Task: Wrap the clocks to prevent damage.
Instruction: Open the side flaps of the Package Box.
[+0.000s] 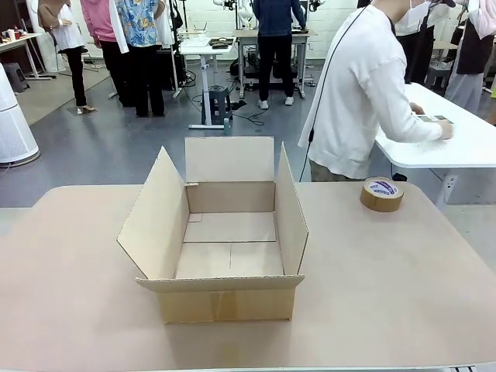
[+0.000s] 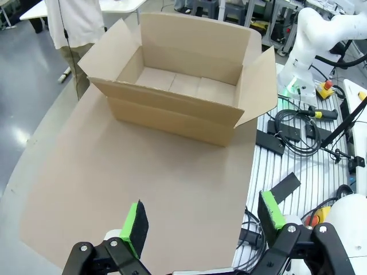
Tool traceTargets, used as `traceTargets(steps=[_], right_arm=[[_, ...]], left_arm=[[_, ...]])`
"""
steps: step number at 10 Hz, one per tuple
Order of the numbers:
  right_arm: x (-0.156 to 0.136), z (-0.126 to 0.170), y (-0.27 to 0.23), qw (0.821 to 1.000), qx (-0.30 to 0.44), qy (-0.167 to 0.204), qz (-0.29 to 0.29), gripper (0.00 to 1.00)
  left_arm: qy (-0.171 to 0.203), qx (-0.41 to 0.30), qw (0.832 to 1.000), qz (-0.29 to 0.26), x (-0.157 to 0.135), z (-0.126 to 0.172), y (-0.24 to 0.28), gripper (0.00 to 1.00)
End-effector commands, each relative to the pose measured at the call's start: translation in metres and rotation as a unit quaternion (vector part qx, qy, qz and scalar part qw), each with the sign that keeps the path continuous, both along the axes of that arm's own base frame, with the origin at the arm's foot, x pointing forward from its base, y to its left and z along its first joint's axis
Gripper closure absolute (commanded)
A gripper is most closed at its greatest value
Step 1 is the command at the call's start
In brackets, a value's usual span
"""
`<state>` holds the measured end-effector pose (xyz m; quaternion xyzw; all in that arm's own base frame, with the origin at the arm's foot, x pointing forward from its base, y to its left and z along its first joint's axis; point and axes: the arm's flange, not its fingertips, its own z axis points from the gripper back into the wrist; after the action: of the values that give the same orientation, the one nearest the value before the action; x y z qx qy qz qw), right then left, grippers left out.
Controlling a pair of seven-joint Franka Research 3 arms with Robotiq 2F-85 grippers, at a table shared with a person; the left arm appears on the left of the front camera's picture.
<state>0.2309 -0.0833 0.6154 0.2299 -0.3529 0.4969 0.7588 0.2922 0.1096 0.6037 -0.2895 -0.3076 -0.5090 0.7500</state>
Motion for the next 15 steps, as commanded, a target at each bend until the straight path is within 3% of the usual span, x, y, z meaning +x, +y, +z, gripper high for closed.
traceTargets(steps=[1, 2, 3, 4, 5, 6, 7, 9, 10, 11, 13, 15], right_arm=[[0.0, 0.0, 0.0, 1.0, 0.0, 0.0, 0.0, 0.54], [-0.004, 0.009, 0.0, 1.0, -0.012, 0.005, 0.0, 0.58], [-0.002, 0.021, 0.014, 0.999, -0.044, 0.02, -0.017, 1.0], [0.004, 0.044, 0.037, 0.995, -0.082, 0.041, -0.047, 1.0], [0.009, 0.063, 0.057, 0.991, -0.109, 0.045, -0.067, 1.0], [0.013, 0.081, 0.077, 0.988, -0.123, 0.064, -0.075, 0.87], [0.021, 0.097, 0.099, 0.982, -0.145, 0.083, -0.092, 0.97], [0.041, 0.121, 0.145, 0.967, -0.181, 0.132, -0.124, 1.0], [0.046, 0.127, 0.161, 0.959, -0.203, 0.141, -0.137, 1.0], [0.054, 0.133, 0.172, 0.951, -0.222, 0.146, -0.158, 1.0], [0.085, 0.141, 0.179, 0.932, -0.23, 0.166, -0.226, 1.0], [0.096, 0.123, 0.178, 0.916, -0.249, 0.182, -0.257, 1.0]], left_arm=[[-0.021, -0.001, 1.0, 0.003, -0.004, 0.01, 0.008, 0.6], [-0.019, 0.012, 0.999, 0.023, -0.01, 0.018, 0.005, 0.6], [-0.004, 0.059, 0.996, 0.063, -0.003, 0.038, -0.004, 1.0], [0.014, 0.113, 0.989, 0.092, 0.012, 0.07, -0.017, 0.65], [0.021, 0.154, 0.981, 0.114, 0.019, 0.093, -0.032, 1.0], [0.027, 0.182, 0.975, 0.125, 0.024, 0.113, -0.046, 1.0], [0.039, 0.213, 0.969, 0.117, 0.033, 0.132, -0.061, 1.0], [0.069, 0.287, 0.946, 0.131, 0.058, 0.16, -0.093, 1.0], [0.08, 0.306, 0.934, 0.165, 0.063, 0.162, -0.109, 1.0], [0.085, 0.314, 0.916, 0.237, 0.069, 0.159, -0.126, 1.0], [0.086, 0.3, 0.905, 0.289, 0.089, 0.153, -0.156, 1.0], [0.084, 0.293, 0.89, 0.339, 0.097, 0.131, -0.173, 1.0]])
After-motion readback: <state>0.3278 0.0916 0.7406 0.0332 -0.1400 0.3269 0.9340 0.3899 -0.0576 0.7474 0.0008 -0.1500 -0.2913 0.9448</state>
